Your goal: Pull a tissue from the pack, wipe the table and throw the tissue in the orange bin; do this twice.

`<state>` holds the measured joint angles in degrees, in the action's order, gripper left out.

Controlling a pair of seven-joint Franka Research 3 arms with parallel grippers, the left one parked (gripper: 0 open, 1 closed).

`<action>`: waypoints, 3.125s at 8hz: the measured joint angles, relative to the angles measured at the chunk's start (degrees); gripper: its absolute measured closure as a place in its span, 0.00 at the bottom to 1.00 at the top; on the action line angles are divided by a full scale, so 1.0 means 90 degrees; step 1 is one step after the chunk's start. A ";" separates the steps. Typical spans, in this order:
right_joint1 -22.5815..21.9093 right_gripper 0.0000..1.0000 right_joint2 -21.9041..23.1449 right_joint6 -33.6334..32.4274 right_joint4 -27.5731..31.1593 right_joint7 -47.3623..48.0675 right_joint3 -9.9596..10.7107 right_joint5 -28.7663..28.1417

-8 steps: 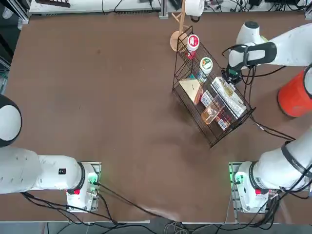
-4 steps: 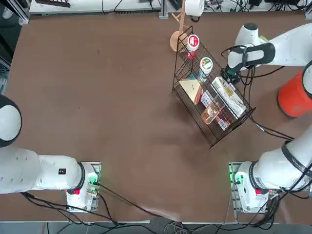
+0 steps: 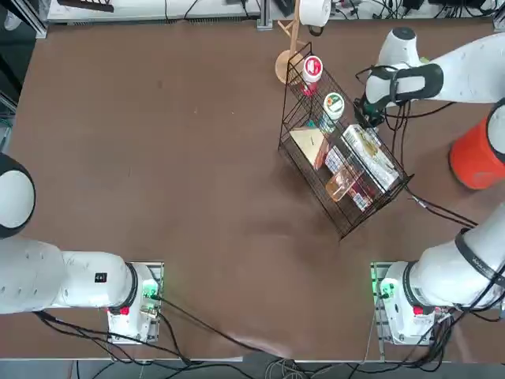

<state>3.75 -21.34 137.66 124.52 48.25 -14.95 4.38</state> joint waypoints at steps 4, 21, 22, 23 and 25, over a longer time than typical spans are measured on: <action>-0.0253 0.99 -0.0142 0.0004 -0.0252 0.0420 -0.0001 -0.0003; -0.0614 0.99 -0.0269 -0.1735 -0.1054 0.0426 0.0356 0.0201; -0.0509 0.99 -0.0273 -0.1665 -0.0859 0.0406 0.0369 0.0407; -0.0412 0.99 -0.0302 -0.1465 -0.0645 0.0399 0.0377 0.0527; -0.0337 0.99 -0.0413 -0.1180 -0.0440 0.0375 0.0378 0.0577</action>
<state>0.72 -25.05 127.04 120.56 51.62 -11.55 9.57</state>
